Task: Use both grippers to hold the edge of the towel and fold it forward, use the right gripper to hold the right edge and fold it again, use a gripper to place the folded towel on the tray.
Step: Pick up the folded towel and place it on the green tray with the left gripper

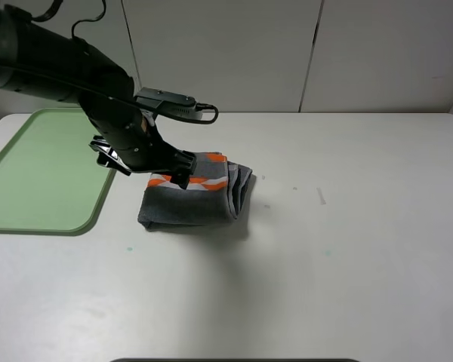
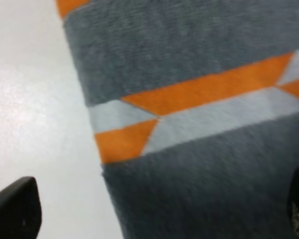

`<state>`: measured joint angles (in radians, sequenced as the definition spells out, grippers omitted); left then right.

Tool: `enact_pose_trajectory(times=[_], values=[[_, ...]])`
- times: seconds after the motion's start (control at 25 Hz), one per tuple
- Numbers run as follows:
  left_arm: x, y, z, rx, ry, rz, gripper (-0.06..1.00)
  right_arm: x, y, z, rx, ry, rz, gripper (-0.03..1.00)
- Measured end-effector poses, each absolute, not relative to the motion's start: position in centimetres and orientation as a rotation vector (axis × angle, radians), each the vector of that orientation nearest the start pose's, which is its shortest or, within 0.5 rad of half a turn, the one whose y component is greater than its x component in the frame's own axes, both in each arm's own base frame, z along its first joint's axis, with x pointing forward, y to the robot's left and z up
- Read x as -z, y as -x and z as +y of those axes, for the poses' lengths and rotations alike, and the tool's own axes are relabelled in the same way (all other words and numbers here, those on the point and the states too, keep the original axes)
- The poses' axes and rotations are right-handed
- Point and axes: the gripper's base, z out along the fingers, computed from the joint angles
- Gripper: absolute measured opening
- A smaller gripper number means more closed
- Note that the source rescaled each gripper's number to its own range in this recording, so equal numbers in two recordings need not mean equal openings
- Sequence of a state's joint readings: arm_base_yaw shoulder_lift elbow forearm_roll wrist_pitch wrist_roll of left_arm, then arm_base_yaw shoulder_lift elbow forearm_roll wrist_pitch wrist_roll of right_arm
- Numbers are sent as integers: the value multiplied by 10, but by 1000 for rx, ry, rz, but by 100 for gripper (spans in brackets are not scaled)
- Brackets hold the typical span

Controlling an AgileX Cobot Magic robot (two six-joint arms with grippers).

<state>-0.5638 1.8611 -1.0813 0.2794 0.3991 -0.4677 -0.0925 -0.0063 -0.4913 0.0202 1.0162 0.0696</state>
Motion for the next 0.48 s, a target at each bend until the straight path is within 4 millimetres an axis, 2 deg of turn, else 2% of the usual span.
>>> enact_pose_trajectory(times=[0.24, 0.48], values=[[-141, -317, -171, 191, -358, 2564, 100, -278, 3, 2, -9, -162, 1995, 100], [-112, -323, -173, 227, -347, 2570, 100, -278, 3, 2, -9, -162, 1995, 100]])
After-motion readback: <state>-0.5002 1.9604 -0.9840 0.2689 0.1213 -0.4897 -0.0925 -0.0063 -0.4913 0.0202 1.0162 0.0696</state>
